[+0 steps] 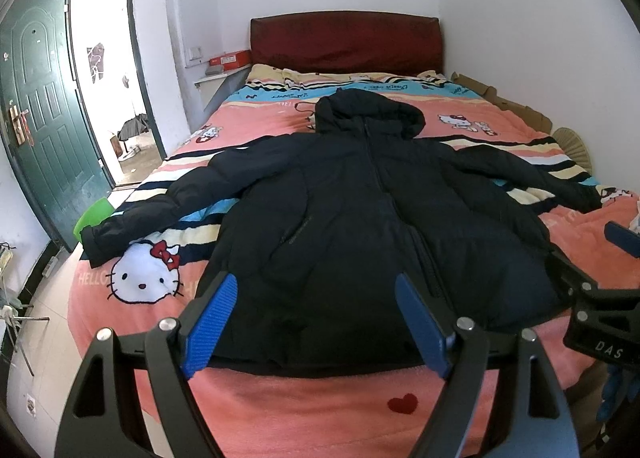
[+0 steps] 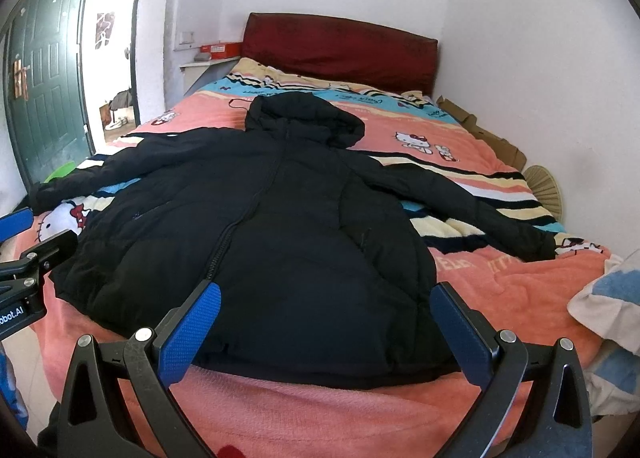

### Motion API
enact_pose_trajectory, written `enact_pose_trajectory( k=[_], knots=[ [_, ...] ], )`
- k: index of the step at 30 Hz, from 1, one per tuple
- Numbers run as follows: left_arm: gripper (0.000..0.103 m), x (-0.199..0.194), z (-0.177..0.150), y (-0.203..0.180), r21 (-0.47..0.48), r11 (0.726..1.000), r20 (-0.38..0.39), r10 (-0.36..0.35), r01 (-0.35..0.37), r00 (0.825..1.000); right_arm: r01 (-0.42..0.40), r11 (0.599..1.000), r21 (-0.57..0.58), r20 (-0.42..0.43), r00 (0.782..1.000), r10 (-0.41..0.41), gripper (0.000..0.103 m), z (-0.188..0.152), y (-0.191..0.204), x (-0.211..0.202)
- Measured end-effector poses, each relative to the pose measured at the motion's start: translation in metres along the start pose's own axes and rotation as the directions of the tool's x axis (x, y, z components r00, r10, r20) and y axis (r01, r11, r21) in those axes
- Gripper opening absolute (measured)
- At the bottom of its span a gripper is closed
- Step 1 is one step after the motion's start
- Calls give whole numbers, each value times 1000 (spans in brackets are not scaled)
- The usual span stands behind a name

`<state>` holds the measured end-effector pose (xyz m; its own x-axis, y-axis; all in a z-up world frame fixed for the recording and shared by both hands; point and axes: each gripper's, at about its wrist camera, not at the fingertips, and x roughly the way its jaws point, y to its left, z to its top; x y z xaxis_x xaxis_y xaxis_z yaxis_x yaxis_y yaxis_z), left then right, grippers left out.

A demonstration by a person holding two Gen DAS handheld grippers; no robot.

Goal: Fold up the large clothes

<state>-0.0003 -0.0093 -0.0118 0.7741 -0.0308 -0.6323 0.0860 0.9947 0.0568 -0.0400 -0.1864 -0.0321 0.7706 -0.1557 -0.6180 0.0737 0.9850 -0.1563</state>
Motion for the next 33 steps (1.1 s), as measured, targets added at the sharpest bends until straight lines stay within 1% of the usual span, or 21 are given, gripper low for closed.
enact_pose_trajectory(
  k=[14,25,29,33],
  knots=[
    [81,3,-1,-5,3,1000,-5,-4,4,1000,3,1000,-9,7,1000,-3,103,3,2,-1],
    [81,3,3,-8,-4,1000,-4,-29,29,1000,3,1000,-8,13,1000,-3,103,4,3,-2],
    [81,2,4,-12,7,1000,10,-20,20,1000,1,1000,-7,17,1000,-1,103,6,3,-2],
    [81,3,5,-13,11,1000,8,-15,15,1000,-2,1000,-1,20,1000,2,103,7,3,-1]
  ],
)
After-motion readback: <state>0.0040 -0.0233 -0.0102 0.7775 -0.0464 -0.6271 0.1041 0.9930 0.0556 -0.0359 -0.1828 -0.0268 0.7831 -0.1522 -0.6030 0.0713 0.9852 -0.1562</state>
